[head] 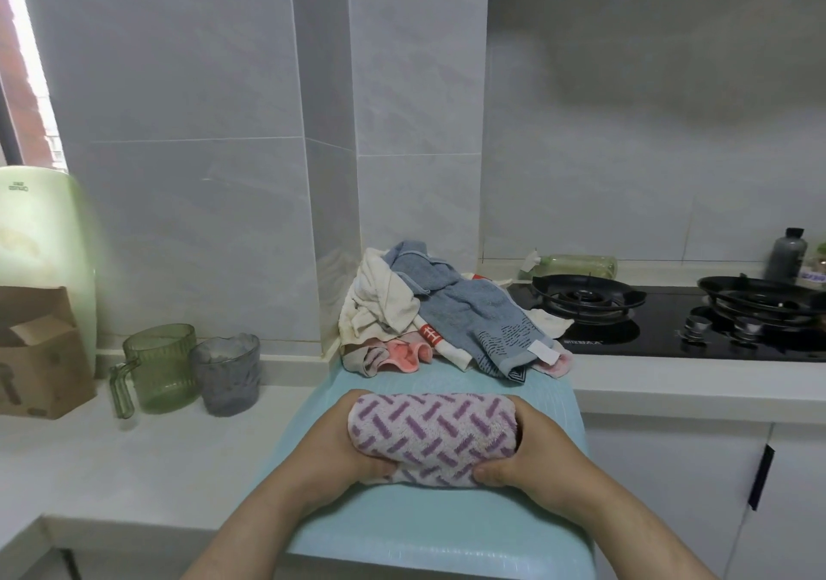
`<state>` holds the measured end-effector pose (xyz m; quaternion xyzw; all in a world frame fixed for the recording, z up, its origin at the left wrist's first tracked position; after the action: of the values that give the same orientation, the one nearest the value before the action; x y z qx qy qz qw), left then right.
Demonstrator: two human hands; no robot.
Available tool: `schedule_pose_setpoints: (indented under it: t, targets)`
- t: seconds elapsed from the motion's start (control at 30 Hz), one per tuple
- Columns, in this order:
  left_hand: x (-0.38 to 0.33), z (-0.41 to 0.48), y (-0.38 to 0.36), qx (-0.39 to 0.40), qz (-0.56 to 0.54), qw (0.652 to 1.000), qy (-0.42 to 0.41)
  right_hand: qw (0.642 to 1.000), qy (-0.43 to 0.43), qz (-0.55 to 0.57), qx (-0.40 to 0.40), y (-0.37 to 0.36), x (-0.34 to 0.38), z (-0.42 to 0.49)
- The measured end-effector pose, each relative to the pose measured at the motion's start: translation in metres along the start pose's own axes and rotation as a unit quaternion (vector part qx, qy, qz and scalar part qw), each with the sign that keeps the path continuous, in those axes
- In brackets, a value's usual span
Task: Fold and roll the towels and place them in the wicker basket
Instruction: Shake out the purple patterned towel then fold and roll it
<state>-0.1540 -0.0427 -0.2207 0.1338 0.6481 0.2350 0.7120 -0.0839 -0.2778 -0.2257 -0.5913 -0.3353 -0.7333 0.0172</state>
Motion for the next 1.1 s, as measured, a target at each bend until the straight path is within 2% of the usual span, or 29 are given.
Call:
schedule_pose_setpoints:
  t: [0.13,0.23,0.3,0.37,0.47,0.53,0.6,0.73,0.9,1.0,1.1]
  targets:
    - [0.002,0.000,-0.002,0.003,-0.018,1.000,0.010,0.999,-0.004,0.037,0.002,-0.001,-0.001,-0.001]
    - [0.000,-0.004,-0.004,0.036,-0.048,0.998,0.020,0.998,-0.011,0.047,0.031,-0.002,0.003,-0.004]
    - [-0.005,-0.007,-0.006,0.053,-0.103,0.993,0.033,0.995,-0.019,0.075,0.056,-0.004,0.006,-0.006]
    - [-0.010,-0.011,-0.010,0.019,-0.184,0.981,0.062,0.990,-0.025,0.128,0.061,-0.008,0.010,-0.006]
    - [-0.013,-0.013,-0.008,-0.111,-0.218,0.965,0.092,0.976,-0.056,0.210,0.010,-0.018,0.013,-0.006]
    - [-0.012,-0.016,-0.005,-0.199,-0.210,0.952,0.101,0.970,-0.086,0.219,-0.060,-0.022,0.014,-0.004]
    - [-0.018,-0.017,-0.004,-0.250,-0.170,0.950,0.082,0.964,-0.084,0.200,-0.152,-0.019,0.016,-0.003]
    - [-0.030,-0.021,-0.006,-0.290,-0.095,0.951,0.045,0.965,-0.017,0.048,-0.256,-0.011,0.033,-0.014]
    - [-0.027,-0.029,-0.007,-0.294,-0.041,0.955,0.019,0.962,-0.007,0.020,-0.273,-0.008,0.034,-0.021]
    - [-0.025,-0.034,-0.011,-0.300,-0.081,0.950,0.015,0.962,-0.008,0.022,-0.272,-0.011,0.030,-0.026]
    - [-0.025,-0.039,-0.016,-0.303,-0.126,0.945,0.009,0.963,-0.002,0.070,-0.259,-0.014,0.026,-0.030]
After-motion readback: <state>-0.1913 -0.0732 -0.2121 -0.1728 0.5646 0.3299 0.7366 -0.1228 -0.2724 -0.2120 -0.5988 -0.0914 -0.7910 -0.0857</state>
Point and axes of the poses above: each hand's wrist, its own z-axis towards the middle knuckle, its own y-axis out of the back of the hand, x = y × z, the point moved 7 cm from there along z, towards the middle knuckle, and after that the axes turned 3 degrees about x, right-handed, at the moved point
